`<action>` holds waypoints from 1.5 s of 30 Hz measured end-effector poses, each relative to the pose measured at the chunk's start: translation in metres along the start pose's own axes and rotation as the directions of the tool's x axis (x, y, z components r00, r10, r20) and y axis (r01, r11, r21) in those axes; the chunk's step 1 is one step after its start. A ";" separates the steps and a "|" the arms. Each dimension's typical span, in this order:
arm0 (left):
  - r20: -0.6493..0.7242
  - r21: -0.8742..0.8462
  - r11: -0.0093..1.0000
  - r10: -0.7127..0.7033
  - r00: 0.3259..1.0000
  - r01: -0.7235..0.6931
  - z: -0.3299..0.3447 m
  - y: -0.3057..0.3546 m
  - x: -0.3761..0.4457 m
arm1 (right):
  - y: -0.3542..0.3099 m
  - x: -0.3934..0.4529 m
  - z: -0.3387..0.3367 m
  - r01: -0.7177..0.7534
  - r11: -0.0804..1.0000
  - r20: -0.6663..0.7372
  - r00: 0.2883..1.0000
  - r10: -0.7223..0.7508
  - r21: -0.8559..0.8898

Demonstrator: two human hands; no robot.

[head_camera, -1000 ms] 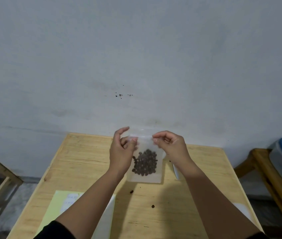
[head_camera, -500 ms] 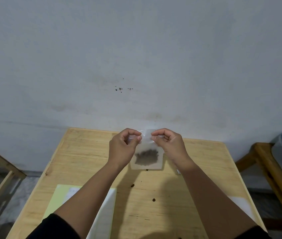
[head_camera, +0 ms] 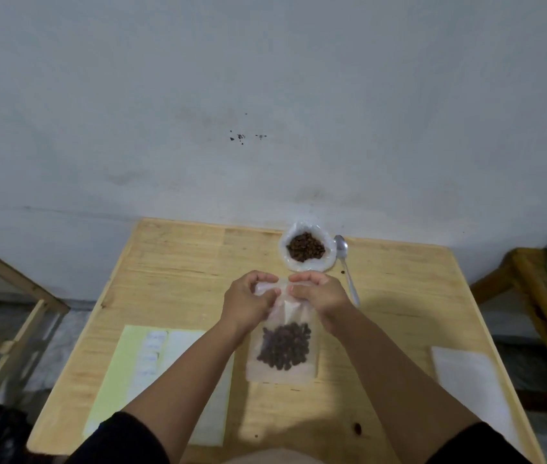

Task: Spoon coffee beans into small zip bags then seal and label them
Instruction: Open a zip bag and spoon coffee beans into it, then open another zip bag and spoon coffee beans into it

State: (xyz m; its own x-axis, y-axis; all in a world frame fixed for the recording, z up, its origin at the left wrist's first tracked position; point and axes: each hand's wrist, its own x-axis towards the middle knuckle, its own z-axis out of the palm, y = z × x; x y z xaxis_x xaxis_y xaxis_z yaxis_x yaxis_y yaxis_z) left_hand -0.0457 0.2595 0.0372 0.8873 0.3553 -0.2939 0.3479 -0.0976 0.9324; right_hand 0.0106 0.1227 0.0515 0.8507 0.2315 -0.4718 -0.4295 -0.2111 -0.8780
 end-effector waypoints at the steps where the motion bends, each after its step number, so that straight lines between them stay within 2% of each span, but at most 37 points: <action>1: -0.006 0.010 0.999 -0.033 0.999 0.033 0.002 -0.012 -0.004 | 0.011 -0.001 0.002 -0.040 0.999 -0.007 0.999 0.040 -0.012; 4: -0.033 0.115 0.990 -0.083 0.996 0.086 0.007 -0.040 -0.015 | 0.043 -0.011 0.007 -0.068 0.992 -0.025 0.998 0.066 -0.105; 7: -0.026 0.278 0.958 -0.066 0.998 0.070 0.009 -0.056 -0.022 | 0.065 -0.013 0.009 0.015 0.944 -0.048 0.998 -0.033 -0.329; 10: 0.005 0.403 0.915 0.023 1.000 -0.023 0.009 -0.065 -0.021 | 0.074 -0.012 0.006 0.145 0.786 -0.010 0.982 -0.188 -0.601; 13: 0.068 0.540 0.817 0.198 0.978 -0.203 0.008 -0.068 -0.019 | 0.078 -0.009 0.002 0.264 0.608 0.090 0.949 -0.301 -0.749; 15: 0.148 0.633 0.697 0.317 0.937 -0.336 0.010 -0.067 -0.016 | 0.082 -0.009 -0.001 0.320 0.523 0.149 0.927 -0.343 -0.790; 18: 0.243 0.658 0.560 0.474 0.846 -0.503 0.020 -0.060 -0.014 | 0.082 -0.011 -0.010 0.336 0.396 0.182 0.908 -0.378 -0.855; 23: 0.405 0.620 0.437 0.534 0.743 -0.652 0.048 -0.032 -0.012 | 0.076 -0.012 -0.038 0.316 0.219 0.189 0.869 -0.457 -0.923; 25: 0.446 0.621 0.391 0.537 0.716 -0.680 0.065 -0.015 -0.012 | 0.071 -0.014 -0.055 0.265 0.158 0.160 0.862 -0.481 -0.951; 26: 0.463 0.607 0.403 0.521 0.717 -0.685 0.074 -0.008 -0.013 | 0.070 -0.015 -0.066 0.233 0.142 0.139 0.865 -0.483 -0.962; 28: 0.510 0.583 0.404 0.494 0.704 -0.705 0.098 0.003 -0.011 | 0.063 -0.027 -0.090 0.142 0.149 0.053 0.872 -0.487 -0.979; 30: 0.558 0.549 0.468 0.411 0.721 -0.692 0.122 0.007 -0.010 | 0.062 -0.044 -0.116 0.041 0.172 -0.056 0.851 -0.522 -0.984; 31: 0.587 0.526 0.480 0.393 0.708 -0.702 0.135 0.007 -0.010 | 0.065 -0.052 -0.129 -0.006 0.210 -0.116 0.848 -0.517 -0.978; 33: 0.637 0.499 0.478 0.365 0.680 -0.723 0.162 0.007 -0.012 | 0.079 -0.065 -0.155 -0.120 0.350 -0.277 0.854 -0.440 -0.929; 36: 0.695 0.526 0.451 0.261 0.670 -0.721 0.196 0.004 -0.019 | 0.105 -0.084 -0.187 -0.254 0.459 -0.429 0.841 -0.330 -0.851; 39: 0.733 0.538 0.462 0.156 0.662 -0.705 0.229 -0.001 -0.025 | 0.126 -0.100 -0.207 -0.355 0.496 -0.514 0.826 -0.231 -0.793; 42: 0.750 0.554 0.461 0.086 0.656 -0.694 0.258 -0.008 -0.028 | 0.142 -0.108 -0.217 -0.391 0.521 -0.541 0.824 -0.168 -0.759; 45: 0.711 0.579 0.512 0.063 0.700 -0.634 0.278 -0.010 -0.033 | 0.153 -0.108 -0.222 -0.378 0.547 -0.540 0.825 -0.167 -0.747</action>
State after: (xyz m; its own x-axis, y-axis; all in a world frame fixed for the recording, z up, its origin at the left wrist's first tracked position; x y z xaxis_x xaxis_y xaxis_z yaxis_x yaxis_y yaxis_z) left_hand 0.0051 -0.0095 -0.0207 0.8582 -0.4188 -0.2969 -0.2096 -0.8138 0.5420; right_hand -0.0792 -0.1454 -0.0140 0.9371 -0.2862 -0.1999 -0.3302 -0.9124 -0.2419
